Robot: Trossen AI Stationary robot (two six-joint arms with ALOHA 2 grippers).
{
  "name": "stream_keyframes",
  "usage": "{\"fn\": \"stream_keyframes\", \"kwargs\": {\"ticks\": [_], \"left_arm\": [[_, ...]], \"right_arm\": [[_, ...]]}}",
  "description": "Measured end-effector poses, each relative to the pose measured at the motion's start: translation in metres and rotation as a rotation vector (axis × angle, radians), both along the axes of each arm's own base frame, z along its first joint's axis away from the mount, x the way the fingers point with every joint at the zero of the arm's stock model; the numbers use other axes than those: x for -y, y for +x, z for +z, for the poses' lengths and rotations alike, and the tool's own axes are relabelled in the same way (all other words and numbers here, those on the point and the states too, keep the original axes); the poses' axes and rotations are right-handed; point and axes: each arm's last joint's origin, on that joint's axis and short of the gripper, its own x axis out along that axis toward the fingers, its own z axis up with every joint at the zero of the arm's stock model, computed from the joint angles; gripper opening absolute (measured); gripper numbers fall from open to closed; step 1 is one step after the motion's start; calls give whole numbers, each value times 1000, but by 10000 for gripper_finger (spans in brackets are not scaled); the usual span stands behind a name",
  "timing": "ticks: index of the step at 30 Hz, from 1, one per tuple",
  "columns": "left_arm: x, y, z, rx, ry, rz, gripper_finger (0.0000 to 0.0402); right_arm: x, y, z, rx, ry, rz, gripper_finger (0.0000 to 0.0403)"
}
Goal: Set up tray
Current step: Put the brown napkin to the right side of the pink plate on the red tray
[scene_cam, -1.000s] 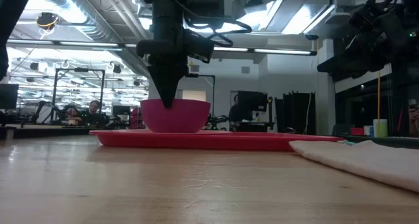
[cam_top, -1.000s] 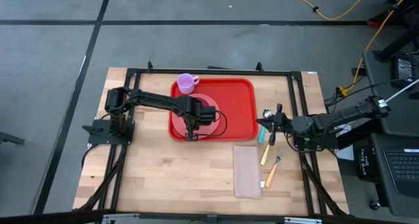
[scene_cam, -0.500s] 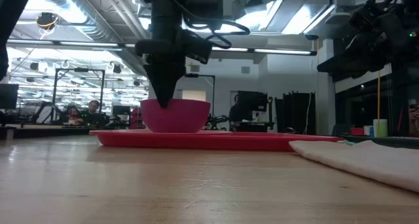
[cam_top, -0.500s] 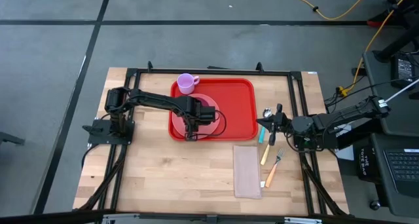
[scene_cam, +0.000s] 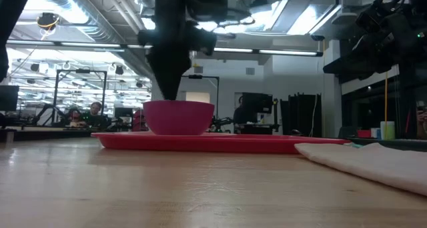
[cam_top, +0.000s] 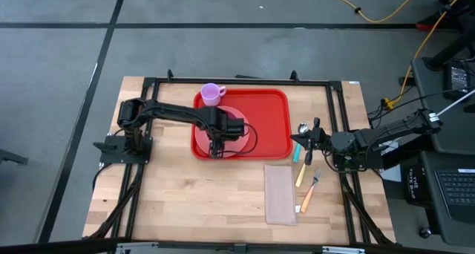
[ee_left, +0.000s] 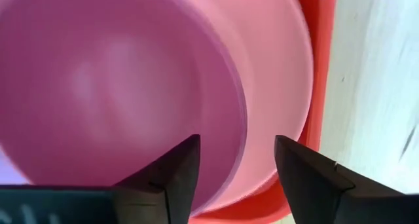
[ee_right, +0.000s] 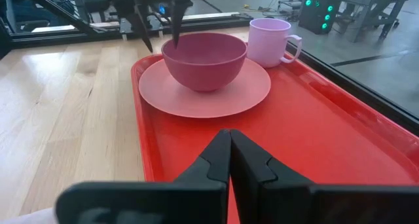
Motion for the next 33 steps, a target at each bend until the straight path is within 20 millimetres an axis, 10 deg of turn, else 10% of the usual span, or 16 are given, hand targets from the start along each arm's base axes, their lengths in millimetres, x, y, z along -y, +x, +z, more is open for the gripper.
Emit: {"fn": "stream_keyframes", "kwargs": {"ticks": [20,33], "left_arm": [[2,-49,72,157,120,71,118],[7,-127,55,566,94,68,27]], "right_arm": [[0,0,0,-2,-1,0,10],[0,0,0,-3,2,0,10]]}}
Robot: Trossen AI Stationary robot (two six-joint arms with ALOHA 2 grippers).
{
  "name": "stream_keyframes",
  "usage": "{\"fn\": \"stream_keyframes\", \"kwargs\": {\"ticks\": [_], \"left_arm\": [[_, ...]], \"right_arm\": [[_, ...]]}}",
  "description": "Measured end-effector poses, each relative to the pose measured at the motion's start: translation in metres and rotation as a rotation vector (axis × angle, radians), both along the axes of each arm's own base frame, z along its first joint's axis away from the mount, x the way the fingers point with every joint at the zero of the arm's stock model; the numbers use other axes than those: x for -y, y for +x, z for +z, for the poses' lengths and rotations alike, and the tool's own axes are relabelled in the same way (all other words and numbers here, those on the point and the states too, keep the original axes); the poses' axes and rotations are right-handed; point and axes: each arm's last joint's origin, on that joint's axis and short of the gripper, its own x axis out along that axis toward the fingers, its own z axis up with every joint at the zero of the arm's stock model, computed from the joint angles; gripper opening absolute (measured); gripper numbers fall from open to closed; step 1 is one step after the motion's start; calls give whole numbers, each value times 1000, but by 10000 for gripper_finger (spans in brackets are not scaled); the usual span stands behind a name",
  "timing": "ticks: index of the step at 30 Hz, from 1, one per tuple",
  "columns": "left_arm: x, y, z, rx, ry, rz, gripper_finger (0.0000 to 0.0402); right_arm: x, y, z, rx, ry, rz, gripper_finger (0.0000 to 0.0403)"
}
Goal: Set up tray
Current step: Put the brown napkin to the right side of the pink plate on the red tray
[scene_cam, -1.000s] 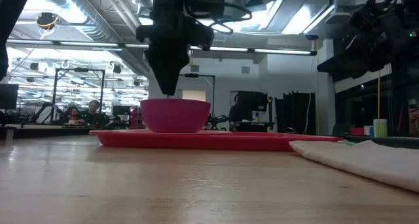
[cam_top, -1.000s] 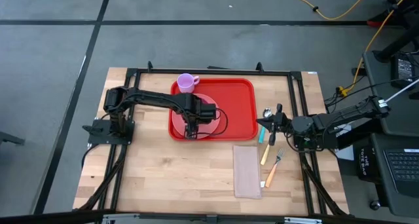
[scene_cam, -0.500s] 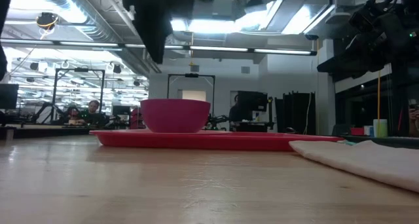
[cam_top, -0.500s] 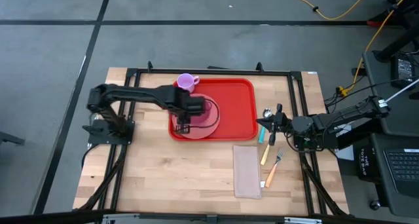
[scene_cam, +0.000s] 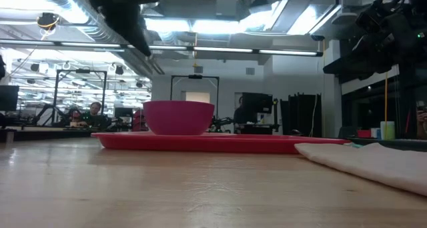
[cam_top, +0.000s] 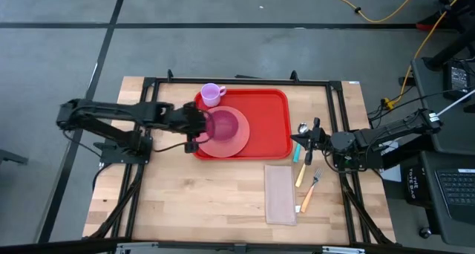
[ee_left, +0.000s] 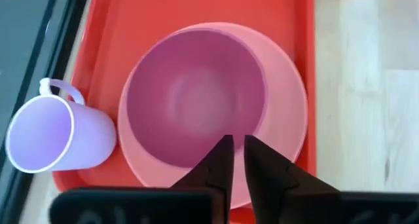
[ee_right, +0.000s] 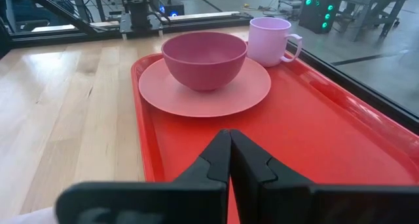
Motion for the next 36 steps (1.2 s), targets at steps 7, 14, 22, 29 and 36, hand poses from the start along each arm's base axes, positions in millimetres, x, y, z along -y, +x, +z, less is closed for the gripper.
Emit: {"fn": "stream_keyframes", "kwargs": {"ticks": [7,14,22,29,36], "left_arm": [[2,-37,-12,251,5,-4,2],[2,-61,-26,406,40,15,5],[1,-73,-42,497,93,43,5],[0,-76,-58,566,107,69,1],[0,-82,-63,712,114,76,1]], "right_arm": [[0,0,0,0,-3,1,10],[0,0,0,0,-4,1,10],[0,0,1,13,-10,-18,10],[1,1,3,32,-8,-24,10],[-1,5,28,32,-35,-13,9]]}}
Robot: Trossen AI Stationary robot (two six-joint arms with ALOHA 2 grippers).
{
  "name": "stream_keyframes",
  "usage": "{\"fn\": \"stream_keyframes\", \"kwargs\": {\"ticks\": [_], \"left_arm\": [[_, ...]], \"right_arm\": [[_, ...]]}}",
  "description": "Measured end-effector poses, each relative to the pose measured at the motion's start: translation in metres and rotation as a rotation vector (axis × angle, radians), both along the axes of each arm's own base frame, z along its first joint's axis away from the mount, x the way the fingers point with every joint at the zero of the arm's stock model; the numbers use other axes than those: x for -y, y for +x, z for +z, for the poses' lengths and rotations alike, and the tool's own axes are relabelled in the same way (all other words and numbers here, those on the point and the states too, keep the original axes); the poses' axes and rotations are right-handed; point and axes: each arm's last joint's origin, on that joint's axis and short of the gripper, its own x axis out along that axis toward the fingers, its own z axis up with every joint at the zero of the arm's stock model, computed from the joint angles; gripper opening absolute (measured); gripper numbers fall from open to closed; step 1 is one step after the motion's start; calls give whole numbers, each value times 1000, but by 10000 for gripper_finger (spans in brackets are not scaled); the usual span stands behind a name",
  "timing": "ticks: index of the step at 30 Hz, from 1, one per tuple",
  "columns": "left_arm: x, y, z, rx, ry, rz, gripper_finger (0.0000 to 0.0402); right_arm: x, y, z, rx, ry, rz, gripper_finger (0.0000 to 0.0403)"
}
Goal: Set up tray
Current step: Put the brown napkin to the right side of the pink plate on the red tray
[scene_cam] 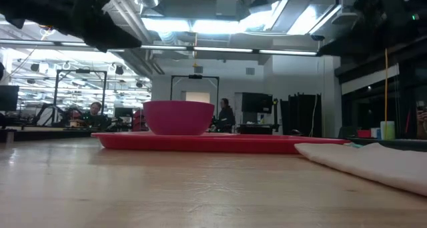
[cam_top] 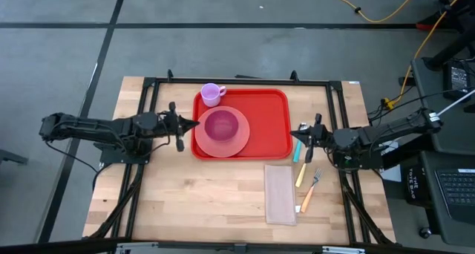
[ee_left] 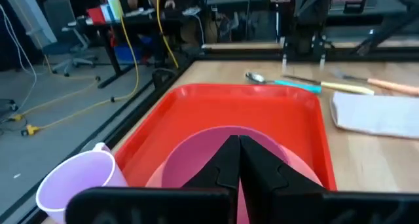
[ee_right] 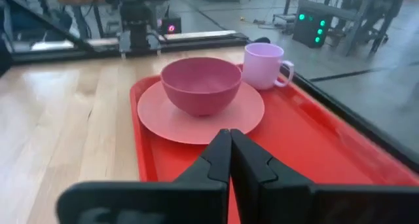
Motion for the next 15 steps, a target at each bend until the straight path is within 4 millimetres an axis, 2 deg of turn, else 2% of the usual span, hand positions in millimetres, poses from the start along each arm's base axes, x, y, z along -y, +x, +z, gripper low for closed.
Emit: {"fn": "stream_keyframes", "kwargs": {"ticks": [3,7,15], "left_arm": [[0,-3,-2,34,3,-3,2],[0,-5,-2,44,-6,-3,5],[0,-5,-2,29,34,-11,2]], "right_arm": [[-2,5,16,-49,-28,9,6],[-6,17,25,-159,-36,38,4],[-24,49,27,-284,23,174,3]]}}
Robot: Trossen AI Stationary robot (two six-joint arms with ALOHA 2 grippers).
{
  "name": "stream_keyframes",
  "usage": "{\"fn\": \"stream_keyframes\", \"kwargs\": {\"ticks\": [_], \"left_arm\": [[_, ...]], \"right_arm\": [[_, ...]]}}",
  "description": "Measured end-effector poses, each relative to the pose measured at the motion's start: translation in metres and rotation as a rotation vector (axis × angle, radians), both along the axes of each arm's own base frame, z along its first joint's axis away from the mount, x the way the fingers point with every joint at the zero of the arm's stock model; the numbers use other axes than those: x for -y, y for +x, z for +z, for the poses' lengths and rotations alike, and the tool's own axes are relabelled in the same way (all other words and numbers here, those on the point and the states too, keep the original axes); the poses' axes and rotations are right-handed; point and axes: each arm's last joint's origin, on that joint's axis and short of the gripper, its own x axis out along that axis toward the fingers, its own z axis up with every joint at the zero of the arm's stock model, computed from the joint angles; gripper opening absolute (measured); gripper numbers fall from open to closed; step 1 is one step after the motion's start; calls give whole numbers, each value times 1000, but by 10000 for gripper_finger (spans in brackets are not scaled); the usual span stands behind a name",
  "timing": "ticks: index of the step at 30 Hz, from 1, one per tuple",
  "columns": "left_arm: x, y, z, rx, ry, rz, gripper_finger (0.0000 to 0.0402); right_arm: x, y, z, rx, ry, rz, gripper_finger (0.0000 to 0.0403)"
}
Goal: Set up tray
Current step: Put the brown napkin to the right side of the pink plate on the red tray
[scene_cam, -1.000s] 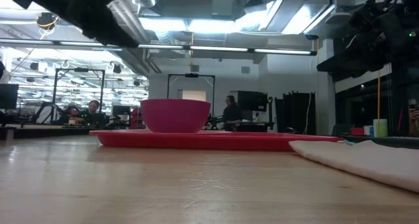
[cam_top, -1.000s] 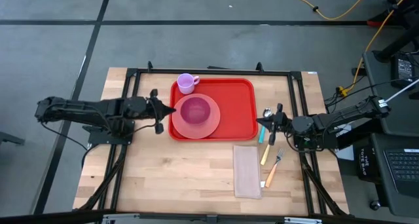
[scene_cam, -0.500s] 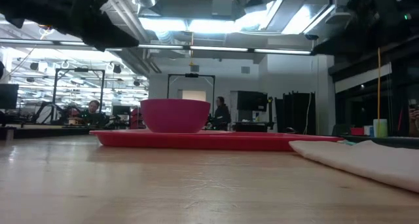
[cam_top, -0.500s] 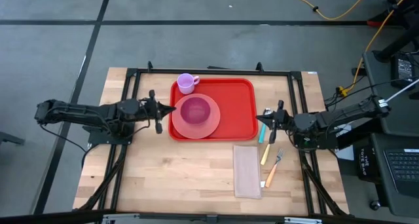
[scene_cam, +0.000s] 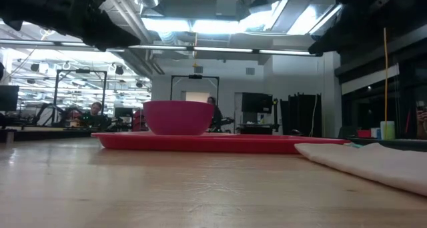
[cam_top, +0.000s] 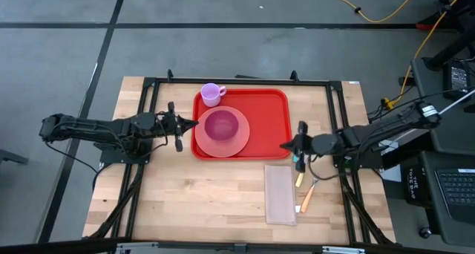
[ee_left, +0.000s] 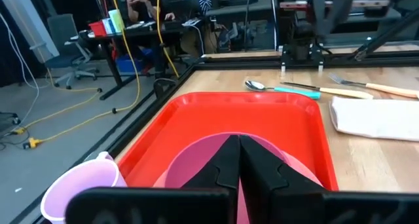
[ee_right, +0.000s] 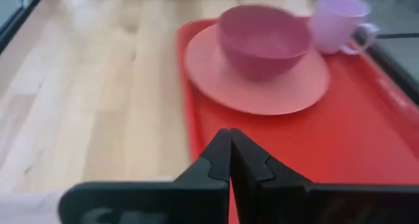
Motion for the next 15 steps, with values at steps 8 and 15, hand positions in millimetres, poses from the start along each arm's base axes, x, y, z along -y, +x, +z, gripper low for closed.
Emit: {"fn": "stream_keyframes", "kwargs": {"ticks": [8,15], "left_arm": [[0,0,0,16,-47,7,7],[-1,0,0,19,-44,22,4]], "right_arm": [[-40,24,11,-77,-60,72,2],[-79,41,25,-246,-62,18,2]]}}
